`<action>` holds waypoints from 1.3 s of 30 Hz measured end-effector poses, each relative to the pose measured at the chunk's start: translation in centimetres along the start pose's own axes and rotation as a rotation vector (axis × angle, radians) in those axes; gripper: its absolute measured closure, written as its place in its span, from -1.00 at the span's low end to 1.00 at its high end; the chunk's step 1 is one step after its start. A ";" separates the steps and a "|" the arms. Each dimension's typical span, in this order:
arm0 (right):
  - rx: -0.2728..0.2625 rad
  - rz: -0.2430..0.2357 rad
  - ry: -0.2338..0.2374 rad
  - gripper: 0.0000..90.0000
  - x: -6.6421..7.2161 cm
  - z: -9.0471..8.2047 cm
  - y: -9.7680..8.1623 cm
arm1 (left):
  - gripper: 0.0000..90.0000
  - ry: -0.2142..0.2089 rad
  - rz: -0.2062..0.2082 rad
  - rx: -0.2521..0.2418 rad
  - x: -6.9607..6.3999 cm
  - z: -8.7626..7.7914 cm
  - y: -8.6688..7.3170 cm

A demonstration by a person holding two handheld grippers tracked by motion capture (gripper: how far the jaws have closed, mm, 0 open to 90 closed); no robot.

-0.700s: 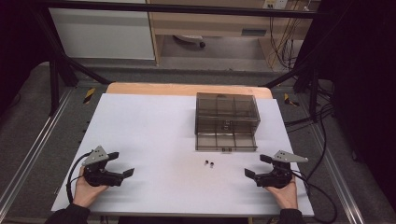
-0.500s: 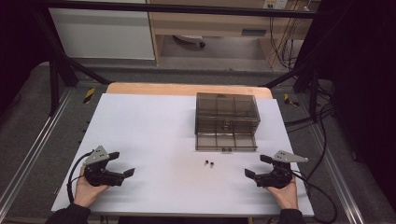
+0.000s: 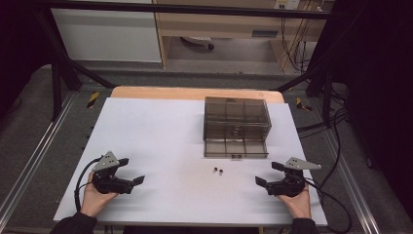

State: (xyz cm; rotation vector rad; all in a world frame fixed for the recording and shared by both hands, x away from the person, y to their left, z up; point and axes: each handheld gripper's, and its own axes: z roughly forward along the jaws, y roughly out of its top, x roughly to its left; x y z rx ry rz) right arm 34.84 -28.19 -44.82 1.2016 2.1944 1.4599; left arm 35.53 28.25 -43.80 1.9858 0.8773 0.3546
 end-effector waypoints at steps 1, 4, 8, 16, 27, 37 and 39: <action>0.001 -0.002 -0.001 -0.98 0.0 0.0 0.0 | -0.91 -0.005 -0.003 0.001 -0.1 0.2 0.1; 0.005 -0.002 -0.001 -0.99 0.0 0.0 0.0 | -0.91 -0.006 -0.002 0.001 -0.3 0.4 0.3; 0.008 -0.006 -0.002 -0.98 0.0 0.0 0.0 | -0.91 -0.011 0.004 0.007 -0.7 0.7 0.6; 0.009 -0.005 -0.003 -0.99 0.0 0.0 0.0 | -0.91 -0.023 0.014 0.006 -1.5 1.3 1.5; 0.018 -0.011 -0.006 -0.98 0.0 0.0 -0.1 | -0.91 -0.038 0.030 0.021 -2.8 2.6 3.2; 0.020 -0.010 -0.007 -0.99 0.1 0.1 -0.1 | -0.91 -0.061 0.045 0.043 -4.3 4.4 4.7; 0.022 -0.010 -0.006 -0.99 0.0 0.1 0.0 | -0.91 -0.065 0.048 0.047 -4.6 4.8 4.9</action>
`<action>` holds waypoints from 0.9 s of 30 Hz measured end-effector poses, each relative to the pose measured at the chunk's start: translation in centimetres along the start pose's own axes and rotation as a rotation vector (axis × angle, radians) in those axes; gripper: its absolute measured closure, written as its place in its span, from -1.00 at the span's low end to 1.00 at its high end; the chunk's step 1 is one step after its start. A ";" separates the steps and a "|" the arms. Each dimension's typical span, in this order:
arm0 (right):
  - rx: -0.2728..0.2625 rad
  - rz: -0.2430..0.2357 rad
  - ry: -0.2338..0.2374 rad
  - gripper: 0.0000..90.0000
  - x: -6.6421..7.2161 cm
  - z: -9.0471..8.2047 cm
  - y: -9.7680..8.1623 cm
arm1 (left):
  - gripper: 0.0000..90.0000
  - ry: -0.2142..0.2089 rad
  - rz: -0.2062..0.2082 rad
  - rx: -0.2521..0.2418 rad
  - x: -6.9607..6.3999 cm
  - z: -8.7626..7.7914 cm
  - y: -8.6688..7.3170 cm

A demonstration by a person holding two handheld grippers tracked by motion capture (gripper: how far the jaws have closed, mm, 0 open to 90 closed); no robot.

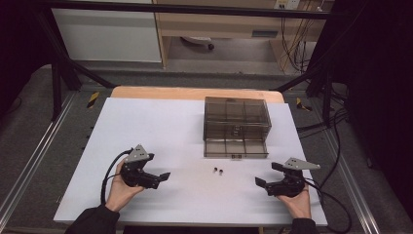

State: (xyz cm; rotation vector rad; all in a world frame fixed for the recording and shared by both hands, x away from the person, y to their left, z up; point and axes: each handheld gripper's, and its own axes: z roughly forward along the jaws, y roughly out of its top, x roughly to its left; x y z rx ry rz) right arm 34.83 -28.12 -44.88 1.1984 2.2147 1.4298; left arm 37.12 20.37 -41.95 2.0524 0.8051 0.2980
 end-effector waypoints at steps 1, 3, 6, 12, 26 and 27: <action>0.000 0.000 0.000 -0.99 0.0 0.0 0.0 | -0.91 0.000 0.000 0.000 0.0 0.0 0.0; 0.001 0.001 0.000 -0.98 0.0 0.0 0.0 | -0.91 -0.005 0.001 0.004 -0.2 0.4 0.3; 0.002 0.003 0.001 -0.99 0.0 0.0 0.0 | -0.91 -0.018 -0.003 0.002 -0.7 1.3 1.0; 0.001 0.001 0.000 -0.99 0.0 0.0 0.0 | -0.90 -0.028 0.004 0.014 -1.4 2.4 1.6; 0.007 -0.004 -0.001 -0.99 0.0 0.1 0.0 | -0.88 -0.051 0.032 0.034 -3.3 4.9 3.2; 0.007 -0.004 -0.001 -0.99 0.0 0.1 0.0 | -0.88 -0.051 0.032 0.034 -3.3 4.9 3.2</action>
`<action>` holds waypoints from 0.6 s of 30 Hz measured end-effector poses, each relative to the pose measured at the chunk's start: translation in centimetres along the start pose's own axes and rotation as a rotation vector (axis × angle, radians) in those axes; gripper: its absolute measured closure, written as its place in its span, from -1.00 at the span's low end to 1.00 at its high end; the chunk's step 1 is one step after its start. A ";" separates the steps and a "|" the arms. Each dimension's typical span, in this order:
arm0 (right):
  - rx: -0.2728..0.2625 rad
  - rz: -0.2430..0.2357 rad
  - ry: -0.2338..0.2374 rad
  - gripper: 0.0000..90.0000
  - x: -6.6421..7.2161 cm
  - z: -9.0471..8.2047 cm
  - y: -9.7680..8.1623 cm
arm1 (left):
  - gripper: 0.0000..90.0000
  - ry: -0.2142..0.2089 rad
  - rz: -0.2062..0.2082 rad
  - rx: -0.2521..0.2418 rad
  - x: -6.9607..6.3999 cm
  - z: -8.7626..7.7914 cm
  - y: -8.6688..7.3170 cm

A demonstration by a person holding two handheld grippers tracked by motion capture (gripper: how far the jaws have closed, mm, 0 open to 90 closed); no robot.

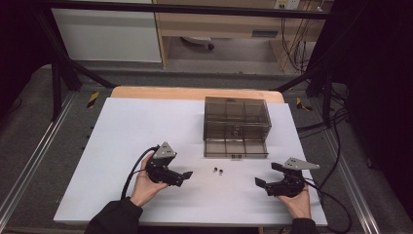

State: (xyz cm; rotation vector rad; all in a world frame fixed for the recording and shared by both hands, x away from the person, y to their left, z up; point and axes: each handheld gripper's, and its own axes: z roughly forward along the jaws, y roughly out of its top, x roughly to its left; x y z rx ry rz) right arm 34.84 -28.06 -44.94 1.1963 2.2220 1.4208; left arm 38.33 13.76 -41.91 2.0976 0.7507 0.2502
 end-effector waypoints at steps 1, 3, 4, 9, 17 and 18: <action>0.000 0.000 0.000 -0.99 0.0 0.0 0.0 | -0.88 -0.003 0.004 0.006 -0.2 0.3 0.1; -0.001 0.002 0.000 -0.99 0.0 0.0 0.0 | -0.88 -0.004 0.009 0.011 -0.6 0.8 0.4; -0.001 0.002 0.000 -0.99 0.0 0.0 0.0 | -0.87 -0.004 0.009 0.011 -0.6 0.8 0.4; 0.001 -0.001 0.001 -0.99 0.0 0.0 0.0 | -0.84 -0.019 0.013 0.022 -1.3 1.9 0.9; 0.002 0.000 0.002 -0.99 0.0 0.0 0.0 | -0.80 -0.029 0.022 0.046 -2.2 3.5 1.6; 0.002 0.000 0.002 -0.99 0.0 0.0 0.0 | -0.79 -0.029 0.022 0.046 -2.2 3.5 1.6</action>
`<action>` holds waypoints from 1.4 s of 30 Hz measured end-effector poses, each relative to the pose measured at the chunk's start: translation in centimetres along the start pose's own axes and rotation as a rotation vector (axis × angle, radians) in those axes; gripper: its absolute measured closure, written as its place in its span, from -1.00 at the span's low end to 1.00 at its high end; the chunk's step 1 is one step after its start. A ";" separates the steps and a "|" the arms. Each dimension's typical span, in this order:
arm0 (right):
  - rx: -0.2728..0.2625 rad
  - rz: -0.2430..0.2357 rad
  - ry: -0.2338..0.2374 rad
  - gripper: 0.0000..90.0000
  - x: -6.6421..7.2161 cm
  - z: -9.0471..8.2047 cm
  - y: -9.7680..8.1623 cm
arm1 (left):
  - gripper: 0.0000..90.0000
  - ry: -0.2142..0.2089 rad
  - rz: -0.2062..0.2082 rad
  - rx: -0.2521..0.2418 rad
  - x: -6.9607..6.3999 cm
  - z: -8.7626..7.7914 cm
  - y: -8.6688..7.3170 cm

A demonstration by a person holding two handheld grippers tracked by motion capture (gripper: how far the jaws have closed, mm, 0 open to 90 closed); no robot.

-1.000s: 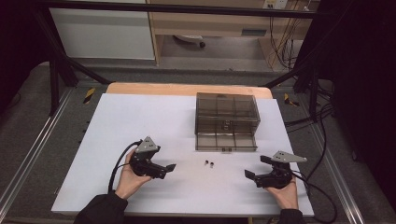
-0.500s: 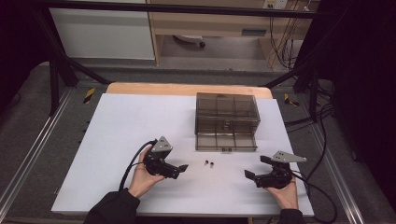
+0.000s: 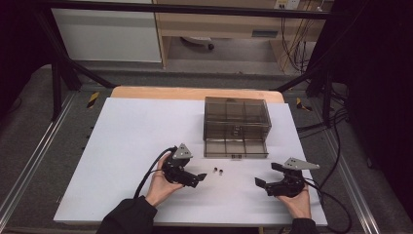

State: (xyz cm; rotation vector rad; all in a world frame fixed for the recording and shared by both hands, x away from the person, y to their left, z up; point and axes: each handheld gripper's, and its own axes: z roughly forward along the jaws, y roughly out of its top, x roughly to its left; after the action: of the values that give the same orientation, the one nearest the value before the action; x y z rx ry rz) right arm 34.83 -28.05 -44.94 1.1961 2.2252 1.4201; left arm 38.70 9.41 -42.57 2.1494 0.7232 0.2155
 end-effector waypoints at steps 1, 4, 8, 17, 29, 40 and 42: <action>0.001 0.000 0.000 -0.99 0.0 0.0 0.0 | -0.78 -0.003 -0.002 0.004 -0.2 0.4 0.2; 0.000 0.001 0.002 -0.99 0.0 0.0 0.0 | -0.75 -0.003 0.000 0.012 -0.3 0.8 0.3; 0.001 0.000 0.001 -0.99 0.0 0.0 0.0 | -0.70 0.001 -0.002 0.021 -0.6 1.5 0.6; -0.001 0.002 0.002 -0.99 0.0 0.0 0.0 | -0.45 0.035 -0.009 0.033 -1.0 2.9 1.4; 0.000 -0.001 0.003 -0.99 0.0 0.0 0.0 | 0.07 0.022 -0.029 0.059 -1.8 4.5 1.7; -0.001 -0.001 0.004 -0.99 0.0 0.0 0.0 | 0.48 0.036 -0.013 0.089 -2.4 5.7 1.8; -0.004 0.002 0.004 -0.99 0.0 0.0 0.0 | 0.53 0.034 -0.016 0.095 -2.4 5.9 1.7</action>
State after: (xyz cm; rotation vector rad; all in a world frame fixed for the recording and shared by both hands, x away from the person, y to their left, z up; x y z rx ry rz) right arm 34.87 -28.06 -44.92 1.1952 2.2229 1.4280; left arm 39.77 3.25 -44.78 2.2342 0.7842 0.2138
